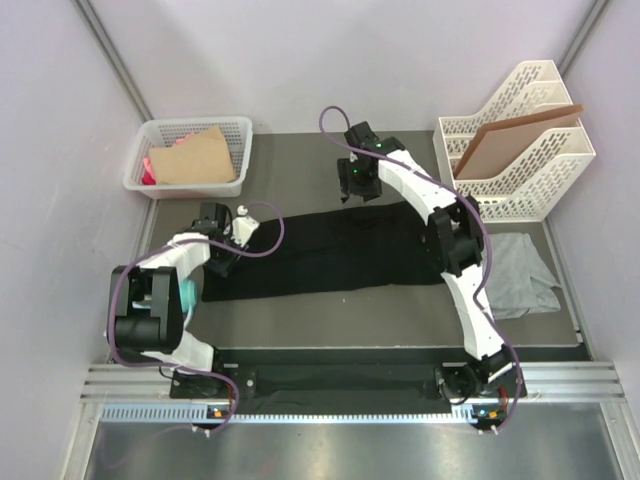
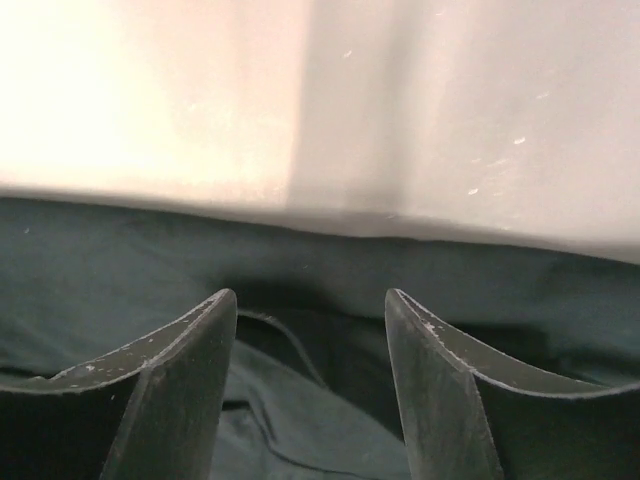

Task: Fold and stack the t-shirts
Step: Fold the other side of the tshirt into a rectangle

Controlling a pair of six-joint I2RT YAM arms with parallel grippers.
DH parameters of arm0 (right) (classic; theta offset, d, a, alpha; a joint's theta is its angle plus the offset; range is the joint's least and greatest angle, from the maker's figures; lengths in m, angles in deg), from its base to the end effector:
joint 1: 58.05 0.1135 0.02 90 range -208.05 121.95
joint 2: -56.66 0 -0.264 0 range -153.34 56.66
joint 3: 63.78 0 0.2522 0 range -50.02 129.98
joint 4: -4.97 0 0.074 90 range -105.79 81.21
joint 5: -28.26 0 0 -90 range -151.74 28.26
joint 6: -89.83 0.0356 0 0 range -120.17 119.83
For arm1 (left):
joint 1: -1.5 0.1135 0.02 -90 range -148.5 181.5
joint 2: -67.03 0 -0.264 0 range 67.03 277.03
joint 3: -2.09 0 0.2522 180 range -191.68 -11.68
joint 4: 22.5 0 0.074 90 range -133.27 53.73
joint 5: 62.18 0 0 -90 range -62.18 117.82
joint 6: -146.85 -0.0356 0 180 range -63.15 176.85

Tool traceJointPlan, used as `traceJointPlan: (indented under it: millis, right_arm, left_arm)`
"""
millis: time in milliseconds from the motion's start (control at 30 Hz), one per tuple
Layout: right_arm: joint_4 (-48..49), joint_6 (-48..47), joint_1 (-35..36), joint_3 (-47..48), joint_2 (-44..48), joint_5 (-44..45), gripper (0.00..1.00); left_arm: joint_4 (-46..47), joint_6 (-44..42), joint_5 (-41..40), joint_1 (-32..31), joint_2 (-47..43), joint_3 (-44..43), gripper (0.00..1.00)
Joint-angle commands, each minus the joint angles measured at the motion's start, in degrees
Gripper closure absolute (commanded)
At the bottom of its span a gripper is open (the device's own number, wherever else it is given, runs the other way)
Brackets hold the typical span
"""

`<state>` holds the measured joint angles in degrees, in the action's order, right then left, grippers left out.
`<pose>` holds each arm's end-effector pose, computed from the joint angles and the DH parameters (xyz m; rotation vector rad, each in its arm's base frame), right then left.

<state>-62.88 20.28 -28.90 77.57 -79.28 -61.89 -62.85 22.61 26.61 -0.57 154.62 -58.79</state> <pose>0.4467 0.2492 0.2237 -0.2051 2.6844 0.2802 0.2767 -0.0093 0.1630 0.8534 2.6215 0.1830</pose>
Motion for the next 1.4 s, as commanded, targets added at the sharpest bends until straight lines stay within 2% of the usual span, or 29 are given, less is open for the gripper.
traceJointPlan:
  millis: [0,167,267,400,533,700,967,1133,1200,1367]
  right_arm:
    - [0.37,-1.46,-1.90,-2.59,6.28,4.00,0.38]
    - [8.80,-0.41,-4.27,-22.59,23.48,4.19,0.41]
    - [10.40,-0.23,-4.98,-28.95,27.82,3.22,0.45]
    - [11.81,-0.15,-4.98,-32.93,27.40,2.78,0.50]
    - [11.90,0.21,-5.06,-31.71,22.05,2.43,0.55]
    - [10.23,0.21,-6.20,-25.56,15.80,2.08,0.66]
    - [8.65,-0.06,-8.67,-15.64,9.21,1.55,0.71]
    - [7.60,-1.73,-9.19,-10.53,7.18,2.69,0.70]
    - [7.15,-1.73,-9.28,-9.12,7.53,3.22,0.61]
    - [7.33,-1.11,-8.40,-15.85,16.04,4.27,0.53]
  left_arm:
    - [-4.34,-0.92,-2.74,0.40,-0.84,2.29,0.58]
    - [-8.82,-0.92,-1.52,0.40,-3.56,-1.40,0.58]
    - [-10.58,-0.48,-0.28,0.40,-4.53,-4.12,0.58]
    - [-12.96,0.31,0.95,0.40,-5.50,-6.24,0.57]
    - [-13.49,0.75,0.95,0.40,-6.38,-5.71,0.57]
    - [-13.40,0.84,0.86,0.40,-8.22,-3.78,0.57]
    - [-14.02,0.66,0.95,0.40,-11.39,-1.32,0.57]
    - [-13.75,0.40,2.09,0.40,-12.79,0.79,0.57]
    - [-13.58,0.40,1.83,0.40,-13.15,1.32,0.57]
    - [-12.79,0.49,2.00,0.40,-12.89,2.20,0.57]
